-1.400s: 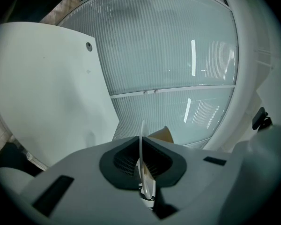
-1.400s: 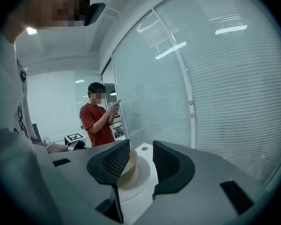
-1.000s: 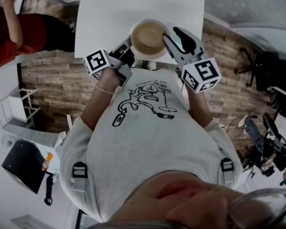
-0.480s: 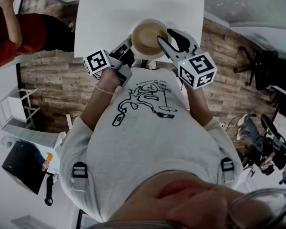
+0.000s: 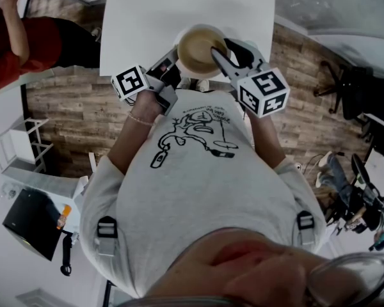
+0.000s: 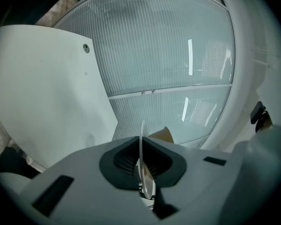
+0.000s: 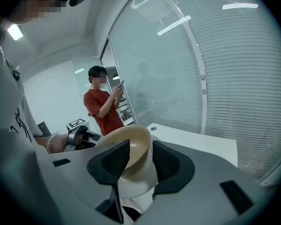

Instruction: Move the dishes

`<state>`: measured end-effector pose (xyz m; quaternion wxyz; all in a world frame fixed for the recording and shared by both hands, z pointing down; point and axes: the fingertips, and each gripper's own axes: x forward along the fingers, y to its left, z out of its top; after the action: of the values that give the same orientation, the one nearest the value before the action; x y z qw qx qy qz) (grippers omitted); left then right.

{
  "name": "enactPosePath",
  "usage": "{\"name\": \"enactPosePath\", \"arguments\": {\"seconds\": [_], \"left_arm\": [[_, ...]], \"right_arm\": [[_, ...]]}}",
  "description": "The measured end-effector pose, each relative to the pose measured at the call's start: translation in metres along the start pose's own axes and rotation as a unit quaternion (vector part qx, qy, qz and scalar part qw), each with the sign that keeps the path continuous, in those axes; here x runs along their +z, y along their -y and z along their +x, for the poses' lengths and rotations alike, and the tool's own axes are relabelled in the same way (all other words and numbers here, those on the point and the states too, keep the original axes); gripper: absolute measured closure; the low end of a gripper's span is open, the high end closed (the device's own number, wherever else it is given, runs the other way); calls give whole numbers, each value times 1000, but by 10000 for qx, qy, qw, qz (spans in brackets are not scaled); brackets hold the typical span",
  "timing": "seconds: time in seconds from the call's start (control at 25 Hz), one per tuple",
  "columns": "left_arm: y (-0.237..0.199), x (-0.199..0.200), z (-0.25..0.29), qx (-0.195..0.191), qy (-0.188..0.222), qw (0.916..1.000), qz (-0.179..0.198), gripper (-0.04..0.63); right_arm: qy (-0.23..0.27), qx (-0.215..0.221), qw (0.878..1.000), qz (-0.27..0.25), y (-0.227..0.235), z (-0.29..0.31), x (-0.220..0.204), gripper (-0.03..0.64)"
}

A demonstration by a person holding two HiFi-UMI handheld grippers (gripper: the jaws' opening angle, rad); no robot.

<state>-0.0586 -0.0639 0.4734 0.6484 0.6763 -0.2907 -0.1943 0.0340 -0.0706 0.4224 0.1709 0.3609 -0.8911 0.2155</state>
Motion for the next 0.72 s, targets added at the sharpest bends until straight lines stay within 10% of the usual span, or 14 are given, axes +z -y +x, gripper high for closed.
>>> {"name": "enactPosePath", "arguments": {"seconds": [0.72], "left_arm": [[-3,-2,0,15,-59,10000,5,584]], "right_arm": [[17,-494,9987,76,14,-2,2,569]]}}
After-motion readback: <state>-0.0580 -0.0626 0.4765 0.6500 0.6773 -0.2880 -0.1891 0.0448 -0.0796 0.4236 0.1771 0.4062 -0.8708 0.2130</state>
